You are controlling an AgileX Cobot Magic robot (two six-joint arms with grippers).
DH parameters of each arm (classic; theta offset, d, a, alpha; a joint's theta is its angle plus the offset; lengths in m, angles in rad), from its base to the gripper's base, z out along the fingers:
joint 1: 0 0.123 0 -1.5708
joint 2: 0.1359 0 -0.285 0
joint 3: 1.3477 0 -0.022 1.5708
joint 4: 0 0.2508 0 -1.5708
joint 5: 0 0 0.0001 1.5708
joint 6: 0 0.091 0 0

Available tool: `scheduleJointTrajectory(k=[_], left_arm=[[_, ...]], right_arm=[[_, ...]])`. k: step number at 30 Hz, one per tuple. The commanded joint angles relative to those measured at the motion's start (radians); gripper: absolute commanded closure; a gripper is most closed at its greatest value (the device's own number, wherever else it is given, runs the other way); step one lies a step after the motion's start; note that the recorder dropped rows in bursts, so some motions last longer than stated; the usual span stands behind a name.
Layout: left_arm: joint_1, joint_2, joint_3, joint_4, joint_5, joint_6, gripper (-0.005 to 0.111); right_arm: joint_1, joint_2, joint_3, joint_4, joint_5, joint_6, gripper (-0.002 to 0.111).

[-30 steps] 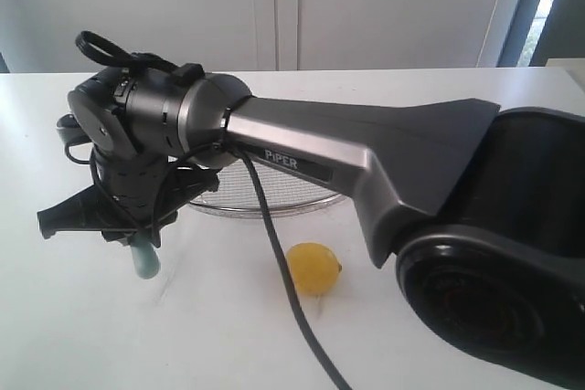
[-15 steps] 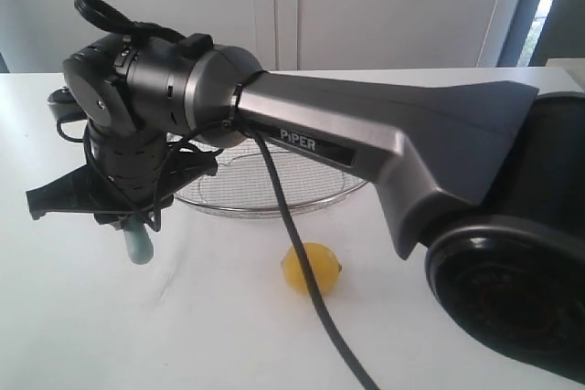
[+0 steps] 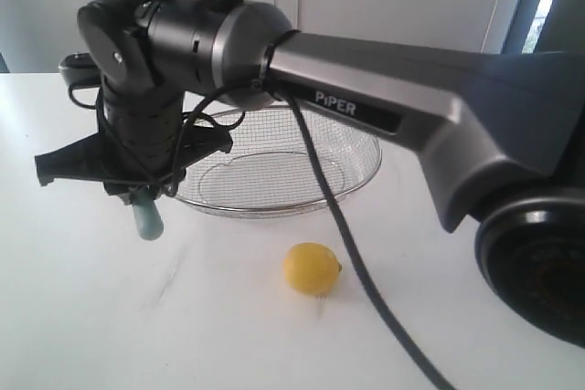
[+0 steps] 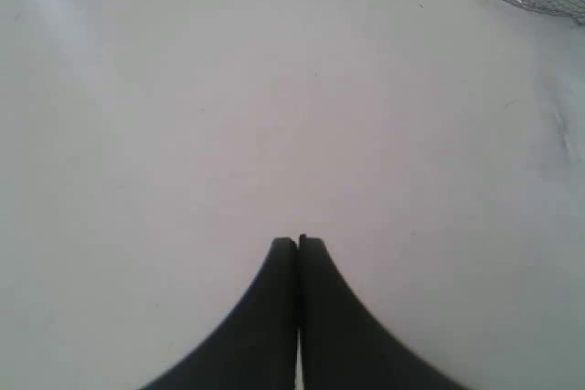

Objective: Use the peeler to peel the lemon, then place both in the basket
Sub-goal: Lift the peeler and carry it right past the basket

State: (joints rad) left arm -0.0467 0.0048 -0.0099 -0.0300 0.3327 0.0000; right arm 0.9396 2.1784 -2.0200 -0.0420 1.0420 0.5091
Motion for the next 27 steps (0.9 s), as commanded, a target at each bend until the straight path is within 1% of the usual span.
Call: scheduleJointTrajectory(k=[1, 4, 17, 27], left_arm=[[0.002, -0.005, 0.01, 0.001, 0.003, 0.0, 0.107], [0.002, -0.005, 0.01, 0.001, 0.003, 0.0, 0.107], [0.002, -0.005, 0.01, 0.001, 0.003, 0.0, 0.107], [0.002, -0.005, 0.01, 0.001, 0.003, 0.0, 0.107]], right_arm=[[-0.054, -0.031, -0.003, 0.059, 0.019, -0.064, 0.108], [-0.08, -0.037, -0.003, 0.101, 0.036, -0.097, 0.108], [-0.197, -0.054, -0.003, 0.101, 0.175, -0.195, 0.108], [-0.275, -0.08, 0.002, 0.101, 0.179, -0.224, 0.108]])
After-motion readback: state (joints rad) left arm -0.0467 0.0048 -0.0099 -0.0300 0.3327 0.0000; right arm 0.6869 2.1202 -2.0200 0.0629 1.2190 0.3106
